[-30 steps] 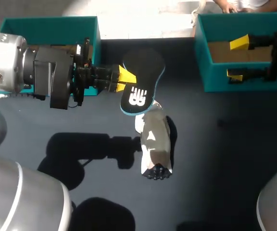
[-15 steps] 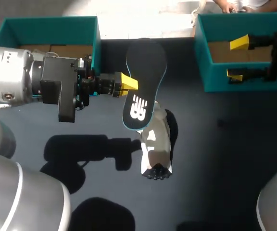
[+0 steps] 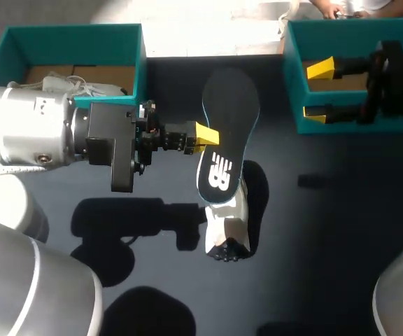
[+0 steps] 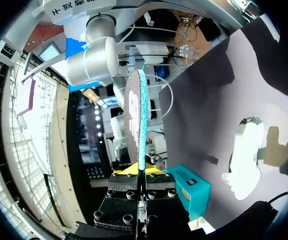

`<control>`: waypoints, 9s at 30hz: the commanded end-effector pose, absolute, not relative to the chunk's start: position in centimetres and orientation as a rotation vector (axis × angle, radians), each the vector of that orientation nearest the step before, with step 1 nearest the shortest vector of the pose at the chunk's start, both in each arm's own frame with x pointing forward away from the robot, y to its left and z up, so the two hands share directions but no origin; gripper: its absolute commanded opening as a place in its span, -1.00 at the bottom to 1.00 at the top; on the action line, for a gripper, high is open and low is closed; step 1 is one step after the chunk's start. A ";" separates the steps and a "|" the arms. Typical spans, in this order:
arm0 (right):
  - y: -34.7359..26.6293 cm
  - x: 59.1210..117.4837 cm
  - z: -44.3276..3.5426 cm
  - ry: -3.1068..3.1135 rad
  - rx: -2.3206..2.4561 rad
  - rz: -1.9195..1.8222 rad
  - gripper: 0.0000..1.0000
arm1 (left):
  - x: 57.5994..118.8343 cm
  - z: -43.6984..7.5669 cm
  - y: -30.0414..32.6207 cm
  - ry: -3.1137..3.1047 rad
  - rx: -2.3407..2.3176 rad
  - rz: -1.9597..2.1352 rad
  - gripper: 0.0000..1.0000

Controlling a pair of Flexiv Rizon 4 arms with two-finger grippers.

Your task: Take the shoe out of the shoebox, open the shoe tongue, remove and reinsert the insole, then place the shoe into the shoebox

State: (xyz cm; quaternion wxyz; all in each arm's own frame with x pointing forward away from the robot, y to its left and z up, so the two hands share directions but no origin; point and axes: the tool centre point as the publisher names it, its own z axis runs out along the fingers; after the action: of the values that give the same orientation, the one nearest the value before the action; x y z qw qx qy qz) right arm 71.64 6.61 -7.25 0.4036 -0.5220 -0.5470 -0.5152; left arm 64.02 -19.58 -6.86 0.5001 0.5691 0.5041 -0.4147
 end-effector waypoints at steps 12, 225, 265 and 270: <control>7.9 72.2 -6.9 -1.392 -1.310 -1.303 1.00 | 66.5 -7.0 -22.8 1.197 1.378 -0.990 -1.00; 13.4 72.5 -8.1 -1.277 -1.137 -1.232 -1.00 | 74.5 -6.5 -24.8 1.222 1.326 -1.003 -0.26; 12.5 71.3 -8.7 -1.297 -1.150 -1.264 1.00 | 74.0 -8.5 -24.9 1.274 1.291 -1.033 -1.00; 10.8 71.2 -9.2 -1.310 -1.167 -1.295 1.00 | 73.7 -8.8 -23.8 1.301 1.273 -1.044 -1.00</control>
State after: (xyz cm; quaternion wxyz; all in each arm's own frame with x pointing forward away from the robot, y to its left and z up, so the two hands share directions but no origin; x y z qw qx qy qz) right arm 72.19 12.04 -9.21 0.4676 -0.4698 -0.5353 -0.5235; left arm 74.39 -24.86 -8.78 0.4986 0.5254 0.5365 -0.4330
